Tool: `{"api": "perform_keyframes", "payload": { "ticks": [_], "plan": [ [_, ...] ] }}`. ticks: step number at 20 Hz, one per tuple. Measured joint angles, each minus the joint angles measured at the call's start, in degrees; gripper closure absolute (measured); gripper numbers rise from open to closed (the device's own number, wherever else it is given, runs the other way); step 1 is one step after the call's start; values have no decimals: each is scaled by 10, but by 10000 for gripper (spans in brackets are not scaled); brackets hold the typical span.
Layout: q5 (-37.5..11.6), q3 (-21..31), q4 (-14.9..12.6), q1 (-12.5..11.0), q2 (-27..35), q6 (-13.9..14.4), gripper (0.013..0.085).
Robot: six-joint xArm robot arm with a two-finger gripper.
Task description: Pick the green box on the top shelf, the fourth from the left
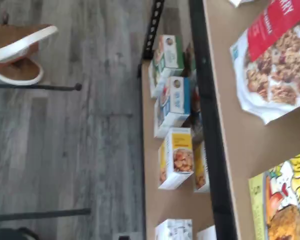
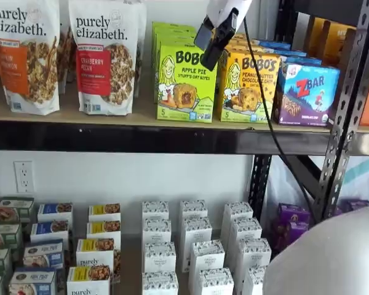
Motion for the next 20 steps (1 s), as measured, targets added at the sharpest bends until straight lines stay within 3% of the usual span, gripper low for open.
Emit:
{"api": "perform_keyframes", "payload": {
  "ticks": [11, 20],
  "plan": [
    [-34, 24, 18, -6, -13, -7, 130],
    [-96, 53, 55, -15, -25, -16, 130]
  ]
}}
